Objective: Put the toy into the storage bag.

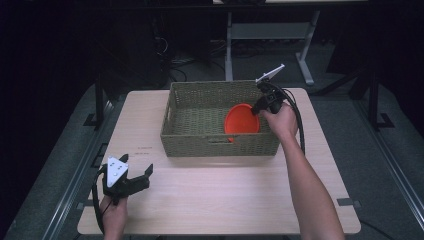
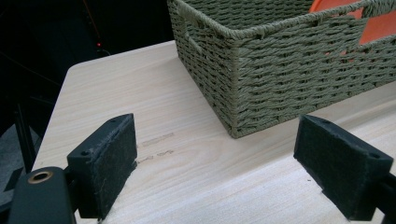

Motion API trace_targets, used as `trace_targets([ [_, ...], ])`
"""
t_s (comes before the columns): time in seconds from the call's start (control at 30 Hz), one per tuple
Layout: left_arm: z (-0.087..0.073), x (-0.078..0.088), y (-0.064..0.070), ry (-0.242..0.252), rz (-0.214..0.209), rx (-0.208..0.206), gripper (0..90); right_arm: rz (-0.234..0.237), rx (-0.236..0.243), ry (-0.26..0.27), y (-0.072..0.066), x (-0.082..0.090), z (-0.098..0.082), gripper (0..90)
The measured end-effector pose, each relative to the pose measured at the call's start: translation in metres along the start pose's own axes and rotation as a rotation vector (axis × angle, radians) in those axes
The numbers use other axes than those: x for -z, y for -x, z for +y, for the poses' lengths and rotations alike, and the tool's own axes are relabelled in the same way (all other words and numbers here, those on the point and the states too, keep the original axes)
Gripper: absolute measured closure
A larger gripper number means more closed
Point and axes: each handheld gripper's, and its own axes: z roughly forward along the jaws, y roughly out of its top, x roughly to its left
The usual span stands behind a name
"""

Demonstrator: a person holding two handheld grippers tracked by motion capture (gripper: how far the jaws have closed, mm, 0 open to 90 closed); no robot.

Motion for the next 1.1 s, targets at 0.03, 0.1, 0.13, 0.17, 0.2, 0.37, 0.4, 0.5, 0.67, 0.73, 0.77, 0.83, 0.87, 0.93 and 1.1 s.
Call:
trace_targets([
  [0.03, 0.000, 0.000, 0.000, -0.001, 0.000, 0.004, 12.8, 0.002, -0.001, 0.001, 0.000, 0.000, 0.000, 79.2],
  [0.1, 0.000, 0.000, 0.000, -0.004, -0.001, 0.001, 12.8, 0.002, -0.006, 0.007, 0.002, 0.002, 0.000, 78.7],
  [0.13, 0.000, 0.000, 0.000, -0.004, -0.001, 0.000, 12.8, -0.006, -0.004, 0.012, 0.002, 0.003, 0.000, 78.4],
  [0.17, 0.000, 0.000, 0.000, -0.004, 0.000, -0.002, 12.8, -0.018, -0.004, 0.023, 0.003, 0.005, -0.001, 78.5],
  [0.2, 0.000, 0.000, 0.000, -0.002, 0.001, -0.004, 12.8, -0.016, -0.011, 0.029, 0.004, 0.006, -0.001, 78.4],
  [0.37, 0.000, 0.000, 0.000, -0.004, 0.000, -0.003, 12.8, 0.010, -0.021, 0.032, 0.007, 0.010, -0.002, 79.0],
  [0.4, 0.000, 0.000, 0.001, -0.002, 0.000, -0.002, 12.8, 0.011, -0.020, 0.032, 0.007, 0.011, -0.002, 78.5],
  [0.5, 0.000, 0.000, 0.001, -0.002, 0.000, -0.002, 12.7, 0.026, -0.014, 0.035, 0.006, 0.011, -0.003, 77.5],
  [0.67, 0.000, 0.000, 0.000, -0.004, 0.000, -0.004, 12.8, 0.049, -0.005, 0.034, 0.005, 0.011, -0.004, 73.7],
  [0.73, 0.000, 0.000, 0.000, -0.004, 0.000, -0.006, 12.8, 0.055, -0.004, 0.036, 0.005, 0.012, -0.004, 71.7],
  [0.77, 0.000, 0.000, 0.000, -0.004, 0.000, -0.005, 12.8, 0.064, -0.005, 0.037, 0.005, 0.012, -0.005, 70.7],
  [0.83, 0.000, 0.000, 0.001, -0.004, -0.001, 0.000, 12.7, 0.079, -0.004, 0.039, 0.005, 0.013, -0.006, 68.0],
  [0.87, 0.000, -0.001, 0.001, -0.005, -0.002, -0.002, 12.8, 0.084, -0.004, 0.040, 0.005, 0.014, -0.007, 67.0],
  [0.93, 0.000, -0.001, 0.001, -0.009, -0.004, -0.004, 12.8, 0.096, -0.002, 0.047, 0.005, 0.015, -0.009, 63.6],
  [1.1, 0.000, 0.000, 0.001, -0.004, -0.002, -0.002, 12.8, 0.127, 0.003, 0.059, 0.006, 0.021, -0.015, 56.7],
])
